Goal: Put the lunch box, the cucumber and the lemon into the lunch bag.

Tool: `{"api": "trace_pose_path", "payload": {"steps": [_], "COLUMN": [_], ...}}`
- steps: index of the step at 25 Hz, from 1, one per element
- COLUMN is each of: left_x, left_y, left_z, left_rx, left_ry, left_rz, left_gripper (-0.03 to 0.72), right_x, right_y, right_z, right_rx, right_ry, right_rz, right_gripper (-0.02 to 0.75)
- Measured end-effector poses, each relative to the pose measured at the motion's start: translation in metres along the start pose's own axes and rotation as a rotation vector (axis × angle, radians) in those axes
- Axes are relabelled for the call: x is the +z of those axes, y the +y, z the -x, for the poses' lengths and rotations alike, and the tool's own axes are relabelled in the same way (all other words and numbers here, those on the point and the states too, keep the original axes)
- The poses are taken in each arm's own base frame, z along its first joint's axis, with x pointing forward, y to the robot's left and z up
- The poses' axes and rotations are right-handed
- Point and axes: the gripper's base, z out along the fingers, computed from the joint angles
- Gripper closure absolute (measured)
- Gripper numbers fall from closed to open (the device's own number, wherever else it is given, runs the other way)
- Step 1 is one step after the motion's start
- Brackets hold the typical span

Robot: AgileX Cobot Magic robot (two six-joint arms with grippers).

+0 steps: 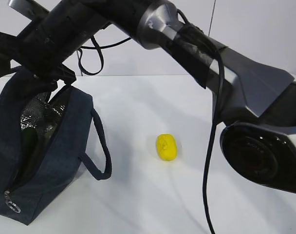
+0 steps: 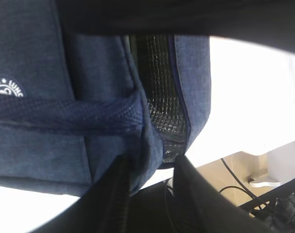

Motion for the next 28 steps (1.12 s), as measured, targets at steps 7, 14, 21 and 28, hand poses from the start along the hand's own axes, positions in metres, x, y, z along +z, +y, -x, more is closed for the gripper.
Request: {"api": "trace_pose_path", "payload": {"steps": [7,14,21,28], "left_x": [0.000,0.004,0.007,0.014], "left_y": [0.003,0.005,0.007,0.010], "left_z": [0.001,0.004,0.007,0.010], "left_rx": [-0.008,-0.023,-0.038,-0.048], "left_ry": [-0.010,-0.006,-0.008,0.016], "left_rz": [0.028,0.033,0.026,0.023], "left_gripper": [0.447,0.444,0.444,0.461], "right_x": [0.000,0.000,0.000,0.000], "right_y": [0.000,0.000,0.000,0.000], "right_z": [0.000,0.000,0.000,0.000], "right_rx": [0.000,-0.002,-0.004,-0.004], "right_ry": [0.000,0.000,-0.002,-0.002], "right_rz": [0.000,0.000,0.000,0.000], "right_gripper": [0.265,0.265,0.265,0.265]}}
